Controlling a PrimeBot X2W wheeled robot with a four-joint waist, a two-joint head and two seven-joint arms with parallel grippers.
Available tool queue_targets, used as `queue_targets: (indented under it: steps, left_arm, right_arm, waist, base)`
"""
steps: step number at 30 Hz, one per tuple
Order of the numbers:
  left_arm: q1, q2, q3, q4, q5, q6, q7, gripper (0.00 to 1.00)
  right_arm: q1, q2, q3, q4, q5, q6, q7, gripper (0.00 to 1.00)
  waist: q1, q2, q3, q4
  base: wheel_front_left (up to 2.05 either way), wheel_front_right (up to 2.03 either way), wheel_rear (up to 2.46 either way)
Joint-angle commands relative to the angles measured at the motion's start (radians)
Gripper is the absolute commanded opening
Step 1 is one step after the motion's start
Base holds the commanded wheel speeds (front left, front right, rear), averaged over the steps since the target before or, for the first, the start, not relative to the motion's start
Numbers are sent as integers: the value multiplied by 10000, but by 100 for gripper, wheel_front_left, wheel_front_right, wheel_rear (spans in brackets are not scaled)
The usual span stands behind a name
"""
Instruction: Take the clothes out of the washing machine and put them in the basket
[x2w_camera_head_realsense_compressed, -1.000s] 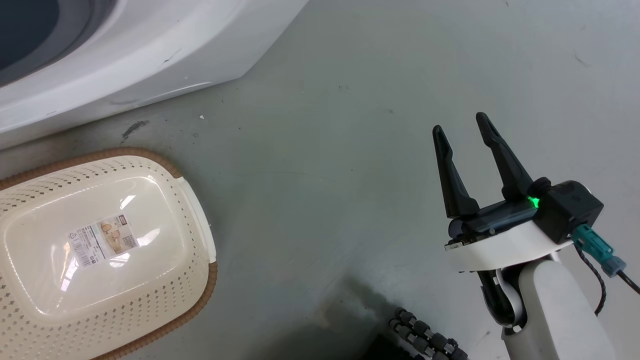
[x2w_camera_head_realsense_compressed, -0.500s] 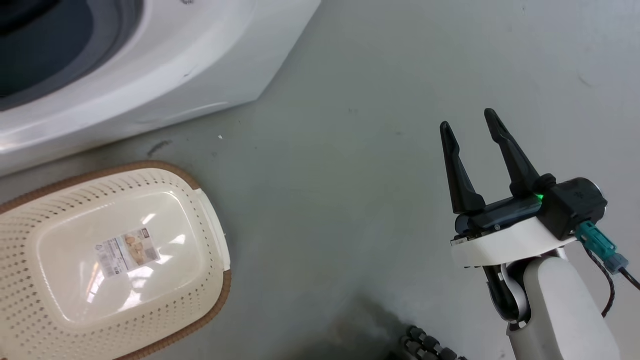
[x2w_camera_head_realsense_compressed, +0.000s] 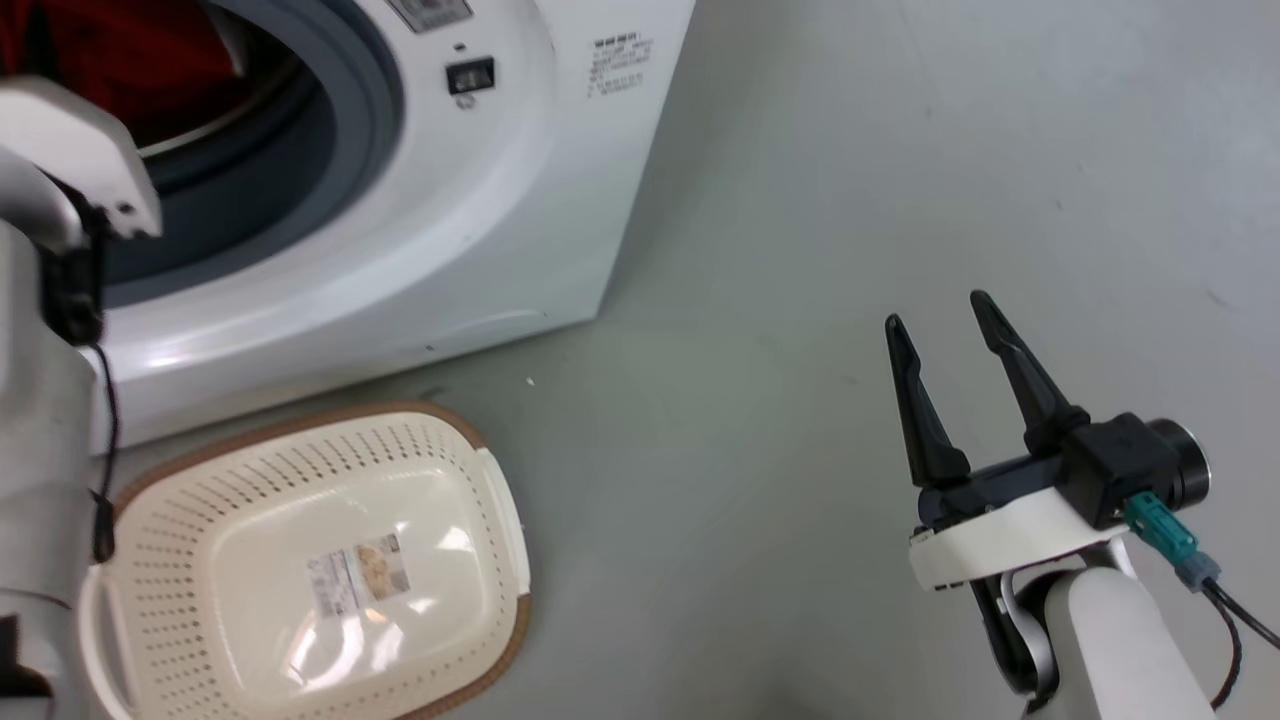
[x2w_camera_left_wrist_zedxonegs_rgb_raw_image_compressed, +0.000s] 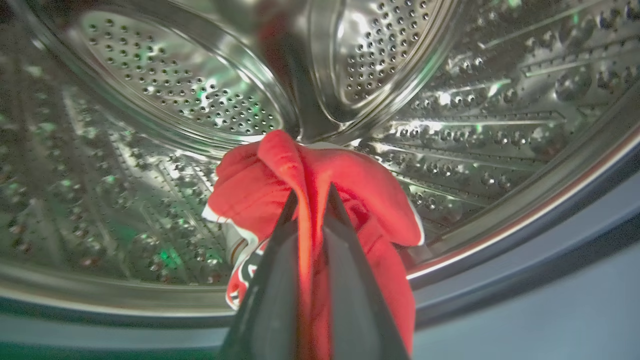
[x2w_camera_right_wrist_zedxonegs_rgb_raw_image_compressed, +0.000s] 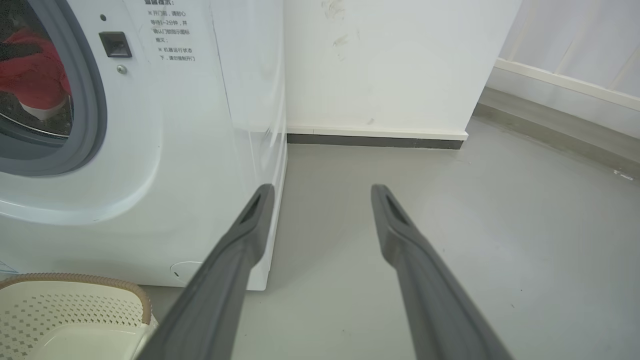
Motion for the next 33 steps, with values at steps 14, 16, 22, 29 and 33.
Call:
queue_targets:
  steps: [14,16,22,29,33]
  left_arm:
    - [1902,-929,-60,-334,-593,-296,-1952,0]
    - [2219,-1031,-87,-507,-667,-363,-2027,0]
    - [3321,-1092,-112,-1587,-829,-369,-2179,0]
    - [5107,-1040,58,-3745,-1162,-59,-2141,0]
    - [6458,-966,90,-5207,-1243,281,-1902,0]
  right_arm:
    - [1221,10,-416,-184,-394,-10,382,100]
    - [1384,10,-484,-268,-431,-9,500,100]
    - [1888,11,-714,-632,-511,-10,803,100]
    - [2356,11,-926,-1051,-542,-9,1068,100]
    - [2581,11,-957,-1217,-660,-10,1227,100]
  waist:
    - [1,0,-2927,1267]
    - [1,0,-3230,1370]
    - [1,0,-3883,1711]
    - [1,0,-4307,2102]
    - [1,0,-4505,2306]
  base:
    - [0,0,0]
    - [0,0,0]
    - [0,0,0]
    - [0,0,0]
    - [0,0,0]
